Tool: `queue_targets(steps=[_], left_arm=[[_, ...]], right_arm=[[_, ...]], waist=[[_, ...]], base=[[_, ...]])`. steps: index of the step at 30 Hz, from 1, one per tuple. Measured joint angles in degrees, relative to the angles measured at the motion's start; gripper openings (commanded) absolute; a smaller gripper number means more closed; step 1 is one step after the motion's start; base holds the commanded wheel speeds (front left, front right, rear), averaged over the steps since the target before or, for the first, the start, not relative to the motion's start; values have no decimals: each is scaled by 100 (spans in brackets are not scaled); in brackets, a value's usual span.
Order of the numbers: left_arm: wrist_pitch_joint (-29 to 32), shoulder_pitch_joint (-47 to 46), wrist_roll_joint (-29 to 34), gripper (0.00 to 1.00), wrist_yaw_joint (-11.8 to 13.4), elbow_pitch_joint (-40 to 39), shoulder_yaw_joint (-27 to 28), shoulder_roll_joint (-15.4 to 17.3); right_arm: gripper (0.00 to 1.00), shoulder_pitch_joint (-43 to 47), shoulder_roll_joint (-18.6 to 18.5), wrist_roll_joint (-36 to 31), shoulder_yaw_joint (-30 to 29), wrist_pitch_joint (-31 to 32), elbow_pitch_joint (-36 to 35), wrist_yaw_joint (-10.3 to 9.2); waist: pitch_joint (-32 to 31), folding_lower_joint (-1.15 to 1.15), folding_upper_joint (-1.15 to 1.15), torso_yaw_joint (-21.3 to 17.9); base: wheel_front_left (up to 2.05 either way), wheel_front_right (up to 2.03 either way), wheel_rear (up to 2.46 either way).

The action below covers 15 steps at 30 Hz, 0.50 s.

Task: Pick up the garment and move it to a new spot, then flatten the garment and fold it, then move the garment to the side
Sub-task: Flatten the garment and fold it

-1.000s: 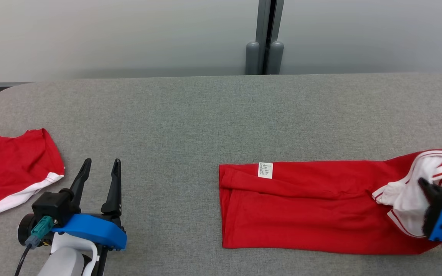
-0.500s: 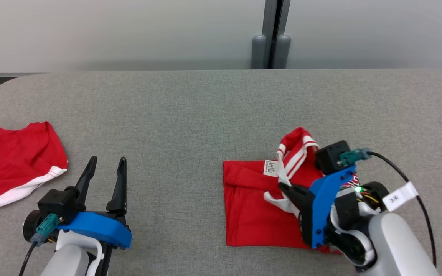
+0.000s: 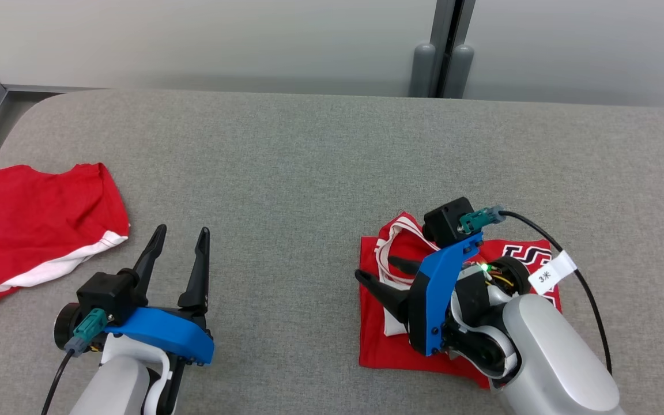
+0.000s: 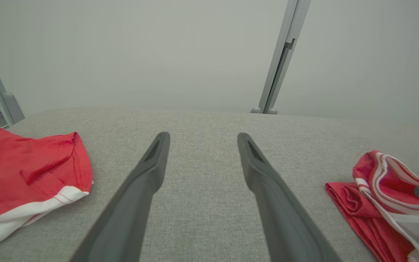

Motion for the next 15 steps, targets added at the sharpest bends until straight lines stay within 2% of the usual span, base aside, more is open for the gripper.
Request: queue_targets(steps=[3,7,11,15], left_arm=[[-1,3,-2,100,0,26,37,0],[-9,71,-9,100,1,19,123,12],[-9,183,-9,100,27,-58,180,34],[-9,259,-7,100,49,-168,277,68]], right_arm=[[100,-23,5,400,108,-301,-561,0],[100,43,-115,736,-122,-648,-1526,2],[100,489,-532,265,-866,-1067,-2121,0],[100,1164,-655,-263,-1588,-1397,-2153,1]], waist=[[-46,0,0,-23],[-130,0,0,-109],[-200,0,0,-202],[-235,0,0,-260]], base=[[0,0,0],[0,0,0],[0,0,0],[0,0,0]])
